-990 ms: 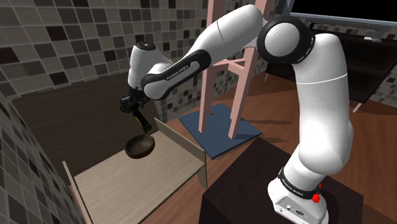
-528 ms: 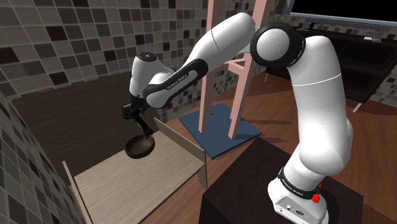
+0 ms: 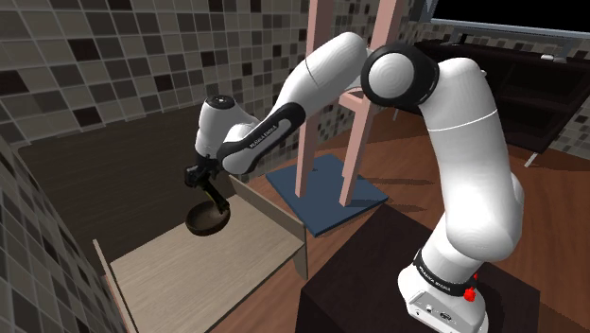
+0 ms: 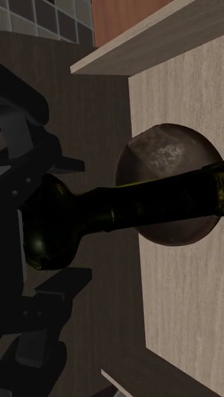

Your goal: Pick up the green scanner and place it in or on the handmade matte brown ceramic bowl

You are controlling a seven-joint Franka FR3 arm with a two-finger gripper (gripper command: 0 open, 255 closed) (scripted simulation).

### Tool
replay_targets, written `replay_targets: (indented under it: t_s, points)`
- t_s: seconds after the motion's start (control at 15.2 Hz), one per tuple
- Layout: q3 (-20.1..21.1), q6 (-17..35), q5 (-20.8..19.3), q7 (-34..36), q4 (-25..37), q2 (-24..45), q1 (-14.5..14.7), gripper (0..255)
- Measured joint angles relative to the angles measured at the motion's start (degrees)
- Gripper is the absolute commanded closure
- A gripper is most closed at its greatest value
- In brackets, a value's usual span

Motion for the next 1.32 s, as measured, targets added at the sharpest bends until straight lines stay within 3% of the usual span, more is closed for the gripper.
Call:
replay_targets:
  t_s: [0.46, 0.53, 0.92, 1.32]
  points:
    - [-0.4, 0.6, -0.4, 0.2, 0.2, 0.8, 0.2, 255]
    - [-0.4, 0.6, -0.4, 0.2, 0.2, 0.8, 0.2, 0]
    - [-0.4, 0.7, -0.4, 0.2, 0.2, 0.8, 0.2, 0]
    - [2.4, -1.6, 2.2, -1.3, -4.3, -6.0, -2.3, 0]
